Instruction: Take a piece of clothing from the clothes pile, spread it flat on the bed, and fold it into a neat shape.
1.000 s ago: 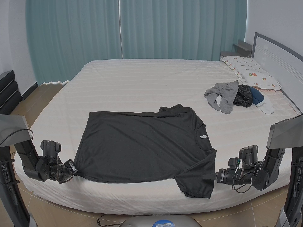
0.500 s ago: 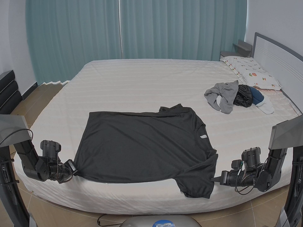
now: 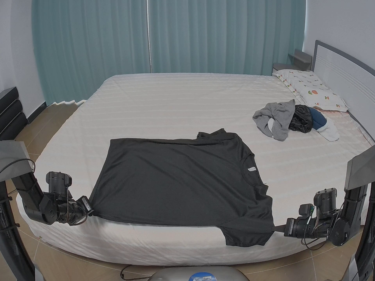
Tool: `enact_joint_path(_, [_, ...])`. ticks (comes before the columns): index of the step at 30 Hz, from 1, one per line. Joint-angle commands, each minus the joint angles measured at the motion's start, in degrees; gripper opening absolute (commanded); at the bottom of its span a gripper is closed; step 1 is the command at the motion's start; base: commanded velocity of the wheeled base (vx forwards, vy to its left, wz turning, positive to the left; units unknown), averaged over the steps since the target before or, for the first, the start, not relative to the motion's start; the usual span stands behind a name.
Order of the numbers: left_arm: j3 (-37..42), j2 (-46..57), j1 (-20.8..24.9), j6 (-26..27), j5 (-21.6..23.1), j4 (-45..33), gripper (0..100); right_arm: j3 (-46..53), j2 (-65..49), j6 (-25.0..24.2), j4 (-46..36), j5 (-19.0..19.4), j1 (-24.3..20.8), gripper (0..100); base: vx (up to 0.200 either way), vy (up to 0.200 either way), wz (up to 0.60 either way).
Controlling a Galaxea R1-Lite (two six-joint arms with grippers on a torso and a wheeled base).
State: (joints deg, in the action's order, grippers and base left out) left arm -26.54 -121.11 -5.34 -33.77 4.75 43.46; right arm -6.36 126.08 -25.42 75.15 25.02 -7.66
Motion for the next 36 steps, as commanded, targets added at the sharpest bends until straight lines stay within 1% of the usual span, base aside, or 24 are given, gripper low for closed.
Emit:
enact_joint_path(1, [1.49,1.58,-0.37,1.78,-0.1,0.05,0,4.17,-0.57,0.54,2.36,0.03,0.27,0,0.0,0.0,0.0])
enact_joint_path(4, [2.28,1.85,-0.37,3.01,-0.18,0.05,0,6.36,-0.3,0.54,5.26,0.03,0.18,0,0.0,0.0,0.0])
enact_joint_path(10, [3.86,1.93,-0.46,5.91,-0.18,0.05,0,6.36,-0.57,0.46,4.3,0.03,1.15,0,0.0,0.0,0.0])
enact_joint_path(14, [5.01,2.64,-1.16,8.46,-0.27,0.05,0,6.36,-2.33,0.98,0.26,0.03,1.15,0,0.0,0.0,0.0])
enact_joint_path(16, [5.8,3.25,-1.34,9.6,-0.27,0.05,0,6.36,-3.2,2.48,-1.85,0.03,1.24,0,0.0,0.0,0.0])
enact_joint_path(22, [7.73,4.75,-1.96,13.11,-0.45,-0.04,0,6.36,-4.17,4.5,-5.28,0.03,1.33,0,0.0,0.0,0.0])
enact_joint_path(24, [8.79,5.36,-2.22,15.22,-0.45,-0.13,0,6.36,-5.31,5.11,-6.69,0.03,1.33,0,0.0,0.0,0.0])
enact_joint_path(27, [9.84,5.63,-2.39,17.07,-1.59,-0.13,0,6.36,-7.25,5.64,-8.71,0.03,1.33,0,0.0,0.0,0.0])
enact_joint_path(30, [10.98,5.63,-2.31,19.27,-3.17,-0.13,0,6.36,-9.53,7.66,-12.14,0.03,1.33,0,0.0,0.0,0.0])
enact_joint_path(36, [12.39,5.63,-2.31,21.29,-3.35,-0.13,0,6.36,-13.58,8.89,-16.71,0.03,1.42,0,0.0,0.0,0.0])
